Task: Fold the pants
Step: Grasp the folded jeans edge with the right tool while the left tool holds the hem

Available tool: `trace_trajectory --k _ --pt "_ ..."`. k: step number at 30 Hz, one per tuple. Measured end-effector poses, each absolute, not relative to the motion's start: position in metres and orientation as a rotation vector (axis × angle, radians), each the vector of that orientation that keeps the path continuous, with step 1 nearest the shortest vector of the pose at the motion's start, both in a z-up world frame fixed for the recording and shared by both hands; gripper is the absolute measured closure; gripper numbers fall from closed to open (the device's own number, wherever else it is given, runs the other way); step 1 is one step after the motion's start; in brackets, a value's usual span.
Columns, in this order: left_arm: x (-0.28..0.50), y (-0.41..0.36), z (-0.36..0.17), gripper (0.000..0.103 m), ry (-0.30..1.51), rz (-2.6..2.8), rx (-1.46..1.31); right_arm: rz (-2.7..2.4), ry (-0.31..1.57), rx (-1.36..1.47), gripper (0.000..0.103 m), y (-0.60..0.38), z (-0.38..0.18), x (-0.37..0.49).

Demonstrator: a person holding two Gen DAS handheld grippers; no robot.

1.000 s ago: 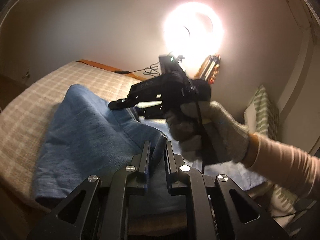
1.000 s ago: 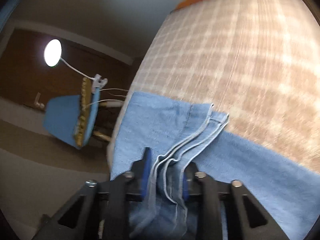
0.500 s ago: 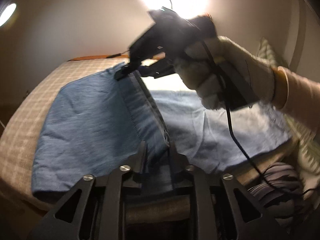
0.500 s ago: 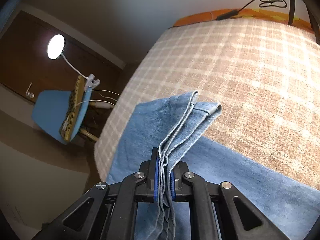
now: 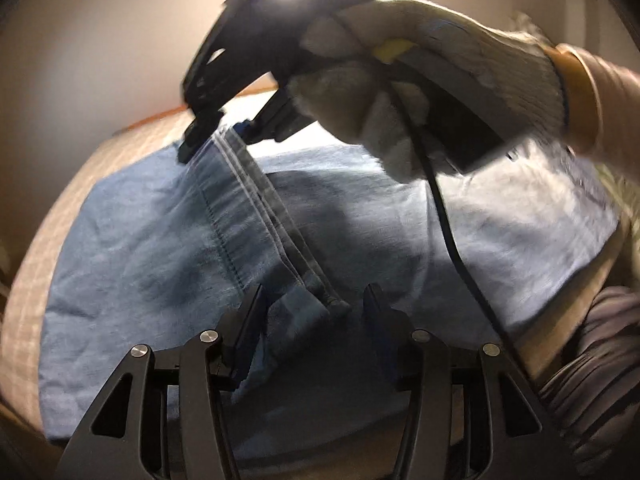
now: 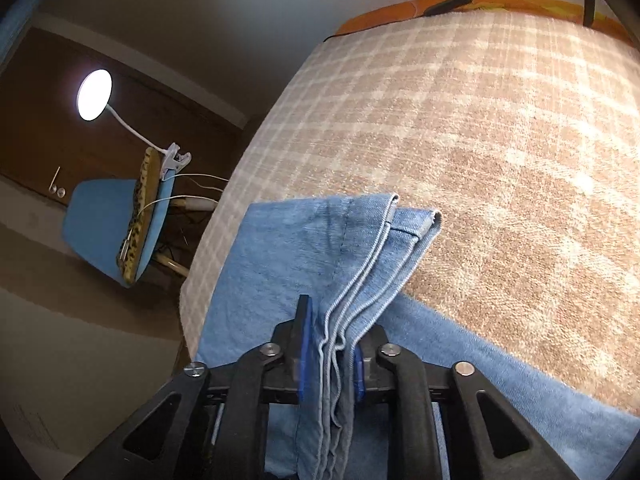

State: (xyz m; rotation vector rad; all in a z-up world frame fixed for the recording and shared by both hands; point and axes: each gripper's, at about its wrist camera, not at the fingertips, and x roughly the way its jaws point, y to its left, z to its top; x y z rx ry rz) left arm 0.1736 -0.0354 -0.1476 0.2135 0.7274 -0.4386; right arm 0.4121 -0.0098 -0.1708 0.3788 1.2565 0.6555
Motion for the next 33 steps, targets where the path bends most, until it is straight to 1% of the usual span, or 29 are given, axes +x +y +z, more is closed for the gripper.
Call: trace_trajectory --k 1,2,3,4,6,8,10,11,12,13,15,16,21,27,33 --pt "0.172 -0.035 -0.148 0.054 0.716 -0.448 0.221 0.66 1.261 0.393 0.076 -0.009 -0.173 0.414" --pt "0.173 -0.032 -0.15 0.056 0.711 -0.46 0.213 0.664 1.267 0.403 0.071 -0.01 -0.176 0.415" --pt "0.174 -0.027 -0.149 0.061 0.707 -0.466 0.189 0.665 1.272 0.411 0.069 -0.009 -0.178 0.416" --pt "0.175 -0.024 -0.148 0.071 0.702 -0.457 0.181 0.67 1.277 0.418 0.066 -0.008 -0.18 0.417" --pt "0.176 -0.017 -0.146 0.076 0.705 -0.473 0.144 0.677 1.279 0.422 0.065 -0.007 -0.182 0.418" --pt "0.177 -0.014 -0.145 0.084 0.71 -0.478 0.123 0.678 1.279 0.423 0.064 -0.007 -0.182 0.419" --pt "0.177 -0.01 -0.138 0.089 0.715 -0.488 0.075 0.667 1.271 0.419 0.066 -0.006 -0.181 0.419" --pt "0.176 -0.008 -0.133 0.089 0.71 -0.494 0.046 0.656 1.267 0.41 0.072 -0.005 -0.18 0.419" --pt "0.174 -0.006 -0.127 0.089 0.699 -0.498 0.021 0.644 1.263 0.395 0.076 -0.003 -0.178 0.42" --pt "0.172 -0.004 -0.123 0.089 0.693 -0.5 0.002 0.632 1.258 0.372 0.084 0.0 -0.176 0.419" --pt "0.172 0.004 -0.112 0.09 0.679 -0.516 -0.069 0.616 1.238 0.338 0.093 0.004 -0.169 0.417" --pt "0.171 0.007 -0.108 0.09 0.673 -0.523 -0.097 0.612 1.229 0.333 0.095 0.004 -0.166 0.416" --pt "0.169 0.015 -0.089 0.09 0.641 -0.558 -0.209 0.596 1.162 0.304 0.098 -0.005 -0.13 0.405" --pt "0.162 -0.015 -0.056 0.09 0.588 -0.66 -0.213 0.558 1.076 0.216 0.098 -0.035 -0.074 0.38" --pt "0.154 -0.046 -0.043 0.09 0.575 -0.768 -0.2 0.476 1.045 0.184 0.098 -0.086 -0.044 0.35"
